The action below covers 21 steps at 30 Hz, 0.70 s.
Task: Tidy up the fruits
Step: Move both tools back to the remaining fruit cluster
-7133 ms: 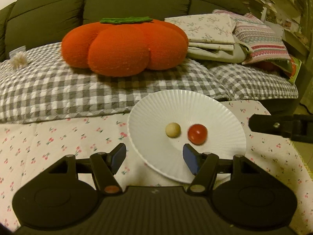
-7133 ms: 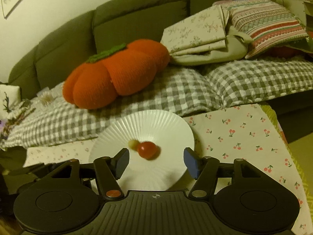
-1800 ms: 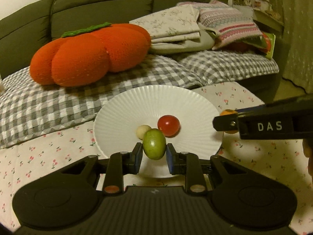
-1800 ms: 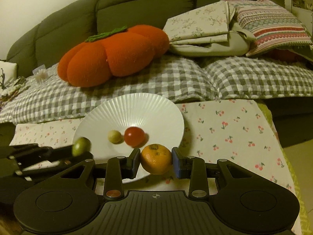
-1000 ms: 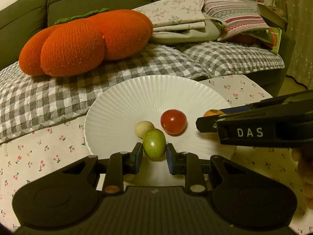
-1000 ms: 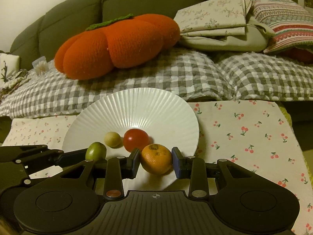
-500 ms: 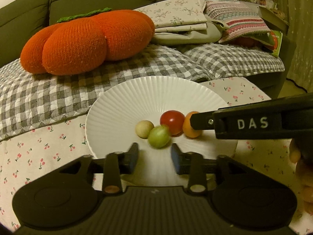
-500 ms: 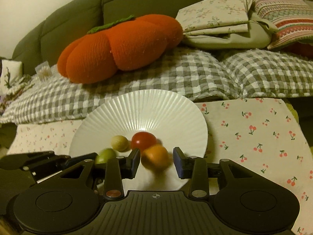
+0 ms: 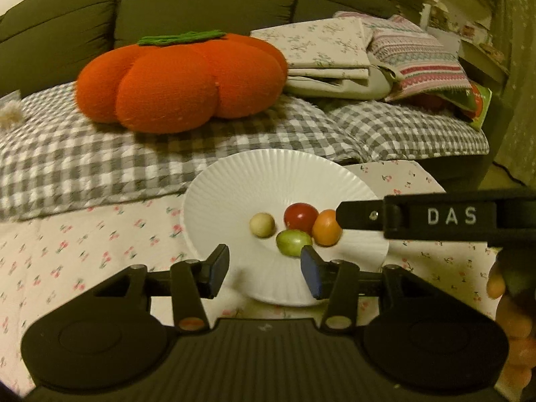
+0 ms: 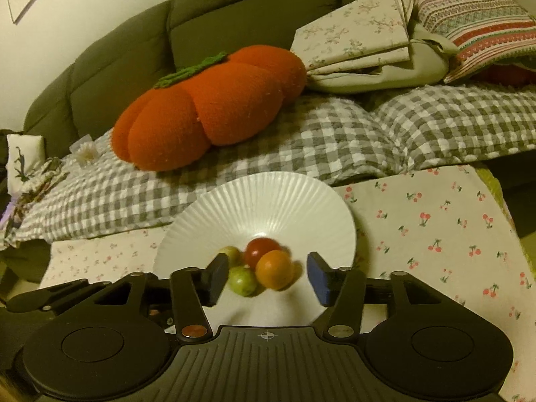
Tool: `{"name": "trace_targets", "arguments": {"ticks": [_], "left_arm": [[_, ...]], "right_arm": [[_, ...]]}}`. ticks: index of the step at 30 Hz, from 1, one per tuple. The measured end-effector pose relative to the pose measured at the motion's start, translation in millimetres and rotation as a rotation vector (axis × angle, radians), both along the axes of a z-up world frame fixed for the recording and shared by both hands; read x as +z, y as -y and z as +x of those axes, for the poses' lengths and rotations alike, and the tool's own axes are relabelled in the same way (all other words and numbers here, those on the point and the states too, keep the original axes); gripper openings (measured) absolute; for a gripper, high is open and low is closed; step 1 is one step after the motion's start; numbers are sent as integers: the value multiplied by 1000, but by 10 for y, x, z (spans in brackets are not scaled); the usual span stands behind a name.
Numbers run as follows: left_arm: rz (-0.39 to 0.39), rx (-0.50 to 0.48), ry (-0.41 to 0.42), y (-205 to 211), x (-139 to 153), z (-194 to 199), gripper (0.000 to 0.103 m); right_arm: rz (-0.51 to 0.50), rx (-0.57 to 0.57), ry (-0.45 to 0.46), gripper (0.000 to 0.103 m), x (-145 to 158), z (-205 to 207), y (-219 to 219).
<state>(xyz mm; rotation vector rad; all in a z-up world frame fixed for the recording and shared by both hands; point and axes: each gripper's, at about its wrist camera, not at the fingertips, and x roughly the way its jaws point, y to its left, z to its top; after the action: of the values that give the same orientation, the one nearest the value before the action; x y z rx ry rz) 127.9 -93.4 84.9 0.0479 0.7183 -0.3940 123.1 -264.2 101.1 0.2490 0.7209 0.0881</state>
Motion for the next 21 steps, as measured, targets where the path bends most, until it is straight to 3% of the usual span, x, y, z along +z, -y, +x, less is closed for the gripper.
{"name": "trace_targets", "arguments": {"ticks": [5,15,21], "left_arm": [[41,39,-30,-185,21,-213,47],[14,90,-105,-564,19,-745,47],[10,108,-135,-652,-74,-1031,48]], "right_arm": [[-33,36,-16,83,82,-181,-191],[-69,116,-23,85,226,-706,-448],[-86,130,-17,89,296,-796,-478]]}}
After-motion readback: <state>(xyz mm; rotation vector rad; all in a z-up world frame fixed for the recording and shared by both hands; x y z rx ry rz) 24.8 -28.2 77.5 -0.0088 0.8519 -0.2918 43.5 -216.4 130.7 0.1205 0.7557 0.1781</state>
